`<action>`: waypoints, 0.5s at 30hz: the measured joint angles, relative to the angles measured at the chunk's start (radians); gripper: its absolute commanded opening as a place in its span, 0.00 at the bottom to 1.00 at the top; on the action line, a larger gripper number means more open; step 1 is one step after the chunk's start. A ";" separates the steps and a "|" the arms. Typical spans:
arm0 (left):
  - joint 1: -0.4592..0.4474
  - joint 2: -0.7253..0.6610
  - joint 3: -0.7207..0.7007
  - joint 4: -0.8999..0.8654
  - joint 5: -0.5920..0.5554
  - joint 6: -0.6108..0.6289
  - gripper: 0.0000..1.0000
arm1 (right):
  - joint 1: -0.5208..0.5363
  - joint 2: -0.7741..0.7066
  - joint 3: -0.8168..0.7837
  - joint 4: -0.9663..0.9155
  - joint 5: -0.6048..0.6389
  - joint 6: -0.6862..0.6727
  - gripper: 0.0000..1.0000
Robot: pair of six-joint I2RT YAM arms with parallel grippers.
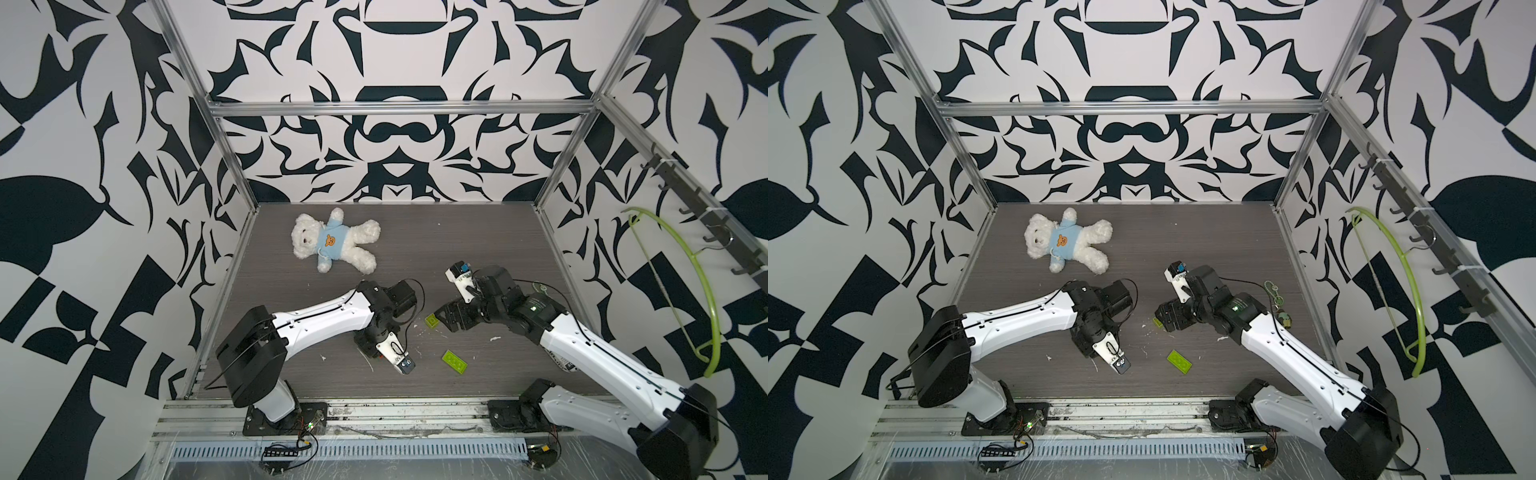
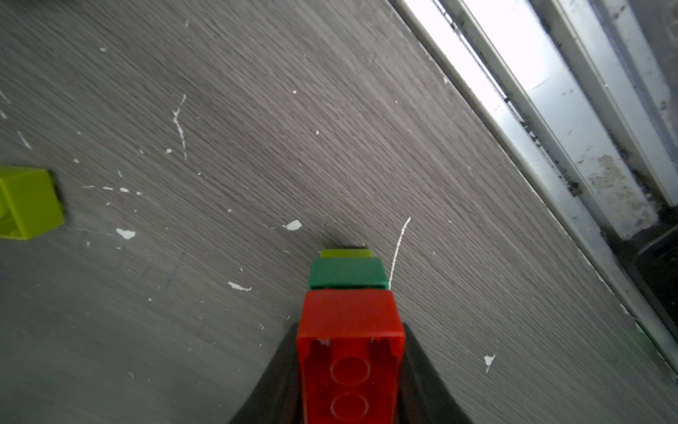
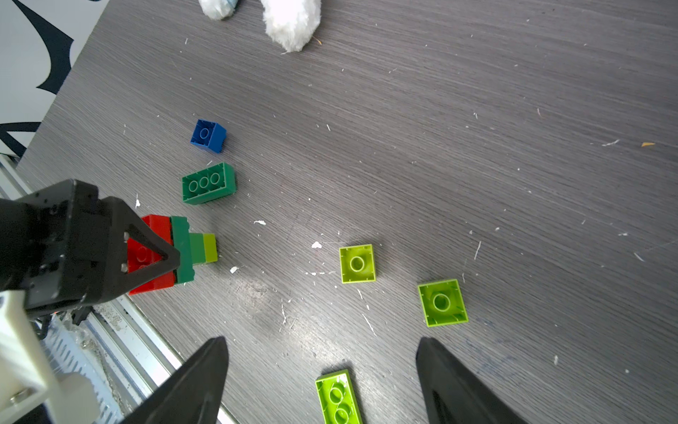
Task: Assemble a carrot with lego
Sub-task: Assemble the lego brick with the lego brick.
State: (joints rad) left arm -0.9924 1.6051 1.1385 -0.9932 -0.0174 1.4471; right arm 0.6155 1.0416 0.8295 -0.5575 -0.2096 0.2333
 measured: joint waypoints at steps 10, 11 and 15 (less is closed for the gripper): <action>0.058 0.001 0.008 -0.003 0.059 -0.073 0.00 | 0.000 -0.010 -0.001 -0.004 0.000 0.000 0.86; 0.062 0.001 0.008 0.000 0.064 -0.087 0.00 | 0.000 -0.010 -0.001 -0.004 0.000 0.000 0.86; 0.083 0.001 0.008 0.030 0.090 -0.146 0.00 | 0.000 -0.010 0.000 -0.006 0.000 0.000 0.86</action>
State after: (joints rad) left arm -0.9096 1.6058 1.1469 -0.9634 0.0723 1.3014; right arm 0.6155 1.0317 0.8291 -0.5636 -0.2092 0.2329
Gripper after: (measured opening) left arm 0.369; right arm 0.855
